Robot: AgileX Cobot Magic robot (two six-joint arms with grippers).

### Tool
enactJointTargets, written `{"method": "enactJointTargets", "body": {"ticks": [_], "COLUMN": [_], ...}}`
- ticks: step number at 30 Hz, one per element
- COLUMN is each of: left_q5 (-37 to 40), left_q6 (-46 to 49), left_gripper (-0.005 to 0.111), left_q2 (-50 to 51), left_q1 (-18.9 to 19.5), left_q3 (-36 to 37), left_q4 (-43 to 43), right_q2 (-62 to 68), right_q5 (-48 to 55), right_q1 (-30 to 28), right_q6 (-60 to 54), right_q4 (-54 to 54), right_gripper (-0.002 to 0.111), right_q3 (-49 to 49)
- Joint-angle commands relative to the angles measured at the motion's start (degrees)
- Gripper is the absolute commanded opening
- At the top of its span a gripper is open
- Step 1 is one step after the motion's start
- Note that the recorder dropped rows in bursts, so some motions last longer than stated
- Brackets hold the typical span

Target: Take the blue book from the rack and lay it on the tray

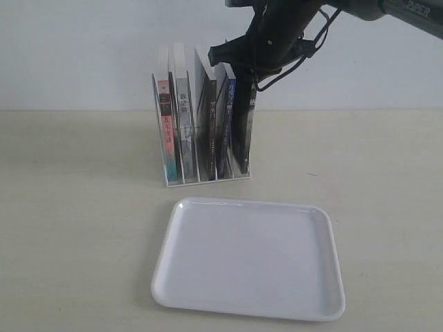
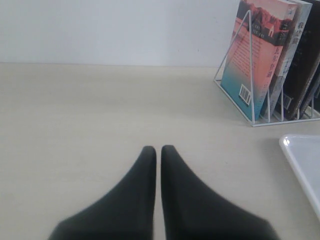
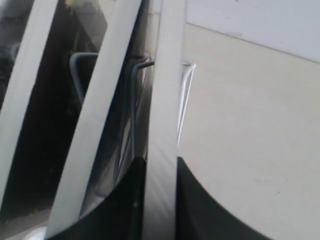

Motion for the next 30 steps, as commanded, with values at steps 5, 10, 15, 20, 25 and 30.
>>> {"method": "enactJointTargets", "body": {"ticks": [5,10,15,20,25,30], "left_q5": [-0.2,-0.2,-0.2,-0.2,-0.2,-0.2], "left_q6": [0.0,0.0,0.0,0.0,0.0,0.0], "left_gripper": [0.004,0.004,0.004,0.004,0.004,0.004], "left_q2": [-0.2,-0.2,-0.2,-0.2,-0.2,-0.2], "left_q1": [0.1,0.1,0.1,0.1,0.1,0.1], "left_q3": [-0.1,-0.1,-0.1,-0.1,-0.1,-0.1], "left_q4": [-0.2,-0.2,-0.2,-0.2,-0.2,-0.2], "right_q2": [-0.8,-4.6,-9.9,-8.5,-6.4,-5.1], "right_q5": [-3.5,0.9,1.9,2.7,2.5,1.9], "right_q1": [-0.3,-0.3,-0.3,1.9,3.0,3.0], "right_q6": [-1.7,-1.2,-0.4,-0.4,1.6,2.2], "right_q4": [1.7,1.7,5.0,5.5,3.4,3.0], "right_gripper": [0.041,0.041,0.041,0.041,0.040,0.040], "right_q3": [-0.2,-0.3,-0.3,-0.3,-0.3,-0.3]}}
